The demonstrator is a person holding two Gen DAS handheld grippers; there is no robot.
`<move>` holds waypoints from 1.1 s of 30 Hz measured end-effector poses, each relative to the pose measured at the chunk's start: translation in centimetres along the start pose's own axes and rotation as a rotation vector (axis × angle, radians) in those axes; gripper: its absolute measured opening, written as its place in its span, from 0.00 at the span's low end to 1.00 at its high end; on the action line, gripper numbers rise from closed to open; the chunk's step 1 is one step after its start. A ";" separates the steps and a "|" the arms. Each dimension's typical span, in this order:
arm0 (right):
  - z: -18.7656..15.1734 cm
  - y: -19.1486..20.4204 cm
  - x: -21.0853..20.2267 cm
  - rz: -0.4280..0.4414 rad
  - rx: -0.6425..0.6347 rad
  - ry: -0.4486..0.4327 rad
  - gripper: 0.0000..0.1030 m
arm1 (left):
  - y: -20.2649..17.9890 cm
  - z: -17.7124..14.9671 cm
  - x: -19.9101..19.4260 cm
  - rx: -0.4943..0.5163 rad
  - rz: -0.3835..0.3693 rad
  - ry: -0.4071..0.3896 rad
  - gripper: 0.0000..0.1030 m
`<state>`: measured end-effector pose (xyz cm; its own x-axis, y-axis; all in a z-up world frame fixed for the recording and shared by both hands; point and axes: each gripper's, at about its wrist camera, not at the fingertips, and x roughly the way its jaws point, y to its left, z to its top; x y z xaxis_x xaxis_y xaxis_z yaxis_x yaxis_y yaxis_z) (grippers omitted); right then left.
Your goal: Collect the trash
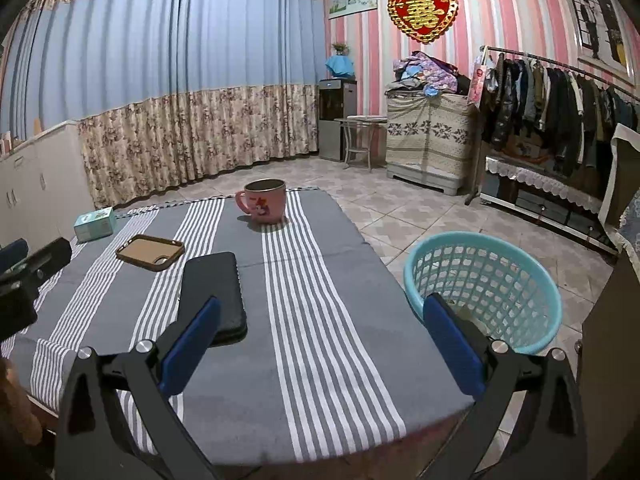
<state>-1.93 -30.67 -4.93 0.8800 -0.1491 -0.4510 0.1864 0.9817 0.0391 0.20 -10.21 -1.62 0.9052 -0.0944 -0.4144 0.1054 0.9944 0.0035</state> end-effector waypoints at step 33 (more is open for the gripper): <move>0.3 0.5 -1.6 -0.059 -0.005 -0.062 0.96 | -0.7 0.0 -1.6 0.034 -0.055 -0.040 0.95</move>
<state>-3.13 -29.95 -3.94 0.8930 -0.2134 -0.3963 0.2365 0.9716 0.0097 -1.35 -10.78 -0.91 0.9134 -0.1513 -0.3780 0.1685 0.9856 0.0126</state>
